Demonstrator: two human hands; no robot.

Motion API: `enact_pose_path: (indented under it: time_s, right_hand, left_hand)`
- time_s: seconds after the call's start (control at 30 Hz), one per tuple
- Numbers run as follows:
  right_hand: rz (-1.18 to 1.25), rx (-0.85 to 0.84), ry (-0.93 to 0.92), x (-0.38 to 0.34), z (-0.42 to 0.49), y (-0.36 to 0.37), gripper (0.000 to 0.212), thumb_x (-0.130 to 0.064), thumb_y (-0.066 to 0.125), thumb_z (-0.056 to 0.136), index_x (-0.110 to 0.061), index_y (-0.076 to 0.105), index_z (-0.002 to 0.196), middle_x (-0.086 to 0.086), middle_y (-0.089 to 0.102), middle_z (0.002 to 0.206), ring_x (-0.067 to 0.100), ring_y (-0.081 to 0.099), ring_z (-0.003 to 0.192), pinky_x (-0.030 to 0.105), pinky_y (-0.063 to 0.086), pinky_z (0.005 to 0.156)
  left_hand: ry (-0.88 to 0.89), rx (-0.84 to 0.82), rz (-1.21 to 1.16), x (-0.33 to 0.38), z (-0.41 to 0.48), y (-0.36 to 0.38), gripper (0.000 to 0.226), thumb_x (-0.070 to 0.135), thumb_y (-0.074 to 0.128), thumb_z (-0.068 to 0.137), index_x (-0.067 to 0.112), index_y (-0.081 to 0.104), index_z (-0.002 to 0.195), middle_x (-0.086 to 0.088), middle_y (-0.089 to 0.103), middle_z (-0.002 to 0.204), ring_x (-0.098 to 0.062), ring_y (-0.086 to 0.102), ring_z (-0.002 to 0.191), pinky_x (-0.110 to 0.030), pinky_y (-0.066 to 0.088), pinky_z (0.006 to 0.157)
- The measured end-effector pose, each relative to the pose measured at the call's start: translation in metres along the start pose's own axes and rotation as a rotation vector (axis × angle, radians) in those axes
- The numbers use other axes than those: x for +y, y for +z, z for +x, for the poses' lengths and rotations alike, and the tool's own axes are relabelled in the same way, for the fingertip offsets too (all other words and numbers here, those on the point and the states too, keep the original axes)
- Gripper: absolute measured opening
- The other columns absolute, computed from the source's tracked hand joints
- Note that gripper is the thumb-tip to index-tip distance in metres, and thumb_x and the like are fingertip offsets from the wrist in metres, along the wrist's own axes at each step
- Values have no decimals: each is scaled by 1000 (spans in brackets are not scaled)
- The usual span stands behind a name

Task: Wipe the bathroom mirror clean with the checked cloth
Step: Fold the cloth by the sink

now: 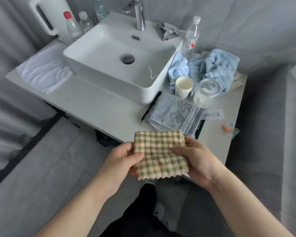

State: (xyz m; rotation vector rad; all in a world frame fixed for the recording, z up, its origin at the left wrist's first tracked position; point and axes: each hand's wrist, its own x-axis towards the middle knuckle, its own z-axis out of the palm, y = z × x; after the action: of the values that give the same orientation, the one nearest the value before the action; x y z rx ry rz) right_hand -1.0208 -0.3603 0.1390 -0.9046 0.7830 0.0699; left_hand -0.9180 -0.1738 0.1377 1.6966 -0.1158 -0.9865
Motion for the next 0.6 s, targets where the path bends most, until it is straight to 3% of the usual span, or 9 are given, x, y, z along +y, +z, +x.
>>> enact_pose_path:
  time_s: [0.17,0.4,0.6]
  right_hand:
    - [-16,-89,104,27,15,47,28,11,53,92,3,57,118,24,71,107,38,71,93,44,62,74]
    - [-180,-259,113,42,25,125,29,13,50,93,0,60,117,22,71,111,40,68,105,52,53,95]
    - [-341,-345,93,67,41,197,31,7,47,97,-8,61,121,12,73,113,31,69,107,52,51,100]
  left_hand:
    - [15,138,3,-27,-29,-47,15,5,58,97,11,71,103,-8,76,93,-24,72,83,-32,56,62]
    - [14,296,-226,-56,-58,-115,19,0,57,95,8,72,104,-8,75,89,-19,69,75,-30,55,56]
    - [42,323,-309,-73,-80,-174,22,4,63,94,14,67,114,-4,76,101,-15,72,89,-22,54,65]
